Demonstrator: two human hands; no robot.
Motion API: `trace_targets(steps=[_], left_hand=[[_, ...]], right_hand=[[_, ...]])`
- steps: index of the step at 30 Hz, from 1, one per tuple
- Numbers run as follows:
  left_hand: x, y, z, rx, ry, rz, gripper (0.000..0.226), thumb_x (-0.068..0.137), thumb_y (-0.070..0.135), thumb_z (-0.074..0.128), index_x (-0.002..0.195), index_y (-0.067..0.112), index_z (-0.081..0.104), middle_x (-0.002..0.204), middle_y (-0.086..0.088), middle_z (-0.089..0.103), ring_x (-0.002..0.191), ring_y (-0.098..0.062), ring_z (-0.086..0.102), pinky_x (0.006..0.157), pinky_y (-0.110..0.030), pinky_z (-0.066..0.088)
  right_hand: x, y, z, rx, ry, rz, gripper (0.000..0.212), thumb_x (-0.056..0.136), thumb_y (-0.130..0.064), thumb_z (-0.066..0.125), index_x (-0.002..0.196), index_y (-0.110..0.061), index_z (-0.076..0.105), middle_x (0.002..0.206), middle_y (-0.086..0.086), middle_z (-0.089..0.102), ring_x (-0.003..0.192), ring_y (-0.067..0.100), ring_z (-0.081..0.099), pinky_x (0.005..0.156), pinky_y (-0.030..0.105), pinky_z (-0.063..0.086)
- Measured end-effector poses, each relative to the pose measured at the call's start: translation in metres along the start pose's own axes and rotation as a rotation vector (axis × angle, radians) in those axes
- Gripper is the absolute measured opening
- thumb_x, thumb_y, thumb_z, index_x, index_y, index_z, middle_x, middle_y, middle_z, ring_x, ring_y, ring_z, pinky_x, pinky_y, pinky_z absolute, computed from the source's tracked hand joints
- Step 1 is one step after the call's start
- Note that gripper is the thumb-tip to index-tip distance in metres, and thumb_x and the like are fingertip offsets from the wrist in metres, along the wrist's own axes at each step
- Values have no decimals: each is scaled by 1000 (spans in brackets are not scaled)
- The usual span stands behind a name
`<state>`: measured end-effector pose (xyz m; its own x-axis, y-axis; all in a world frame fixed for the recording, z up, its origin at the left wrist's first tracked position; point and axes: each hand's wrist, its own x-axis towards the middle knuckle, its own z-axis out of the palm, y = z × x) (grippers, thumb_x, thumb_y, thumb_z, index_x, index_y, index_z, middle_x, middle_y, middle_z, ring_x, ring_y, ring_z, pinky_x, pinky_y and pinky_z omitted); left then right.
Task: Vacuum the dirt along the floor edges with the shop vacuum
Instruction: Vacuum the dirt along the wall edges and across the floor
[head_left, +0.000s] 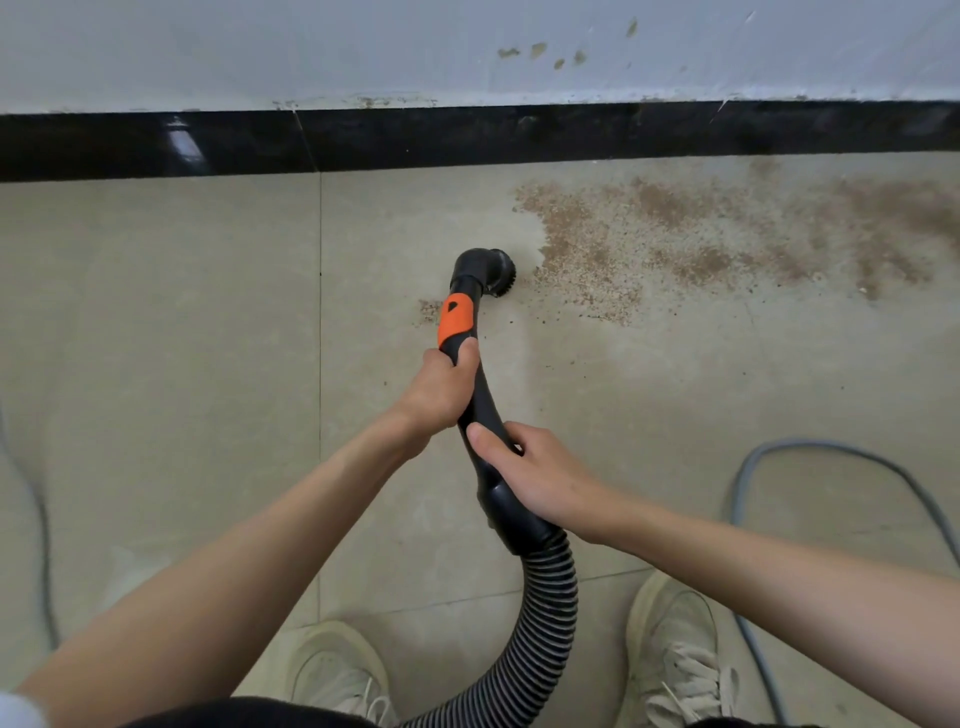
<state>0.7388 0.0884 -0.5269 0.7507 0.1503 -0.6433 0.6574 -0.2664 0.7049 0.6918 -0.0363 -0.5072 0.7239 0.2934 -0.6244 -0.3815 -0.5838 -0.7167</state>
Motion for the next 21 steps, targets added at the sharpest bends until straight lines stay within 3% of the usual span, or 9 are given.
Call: trace_targets(steps=[3, 6, 8, 16, 21], left_hand=[[-1, 1, -5, -13, 46, 0, 53, 99, 41, 32, 123, -5, 44, 80, -2, 49, 68, -14, 49, 54, -27, 36], [-9, -8, -13, -75, 152, 8, 47, 99, 39, 34, 119, -2, 44, 81, -2, 50, 70, -15, 50, 57, -28, 38], [-16, -17, -19, -120, 205, -9, 44, 99, 38, 35, 118, -2, 42, 79, -1, 48, 67, -12, 48, 54, -26, 35], [-26, -33, -25, -189, 287, -85, 47, 98, 38, 35, 121, -3, 37, 81, -2, 47, 81, -22, 51, 71, -32, 39], [-29, -30, -15, -188, 198, -77, 46, 99, 38, 33, 123, -1, 38, 79, 0, 46, 68, -12, 47, 55, -27, 35]], right_hand=[[-1, -5, 4, 54, -8, -10, 33, 95, -49, 48, 78, -20, 53, 79, -2, 60, 76, 16, 60, 72, 29, 47], [-2, -8, 10, 70, -84, -53, 34, 94, -48, 50, 77, -18, 52, 80, 7, 63, 79, 32, 65, 78, 46, 53], [-2, -11, 12, 49, -156, -69, 37, 94, -46, 51, 77, -14, 50, 79, 11, 61, 72, 33, 62, 78, 51, 53], [-8, -18, 12, 23, -286, -52, 35, 98, -41, 49, 77, -12, 49, 78, 14, 57, 66, 22, 54, 70, 40, 45], [-16, -13, 9, 9, -237, -16, 36, 96, -44, 48, 78, -12, 49, 78, 14, 59, 67, 24, 57, 71, 41, 48]])
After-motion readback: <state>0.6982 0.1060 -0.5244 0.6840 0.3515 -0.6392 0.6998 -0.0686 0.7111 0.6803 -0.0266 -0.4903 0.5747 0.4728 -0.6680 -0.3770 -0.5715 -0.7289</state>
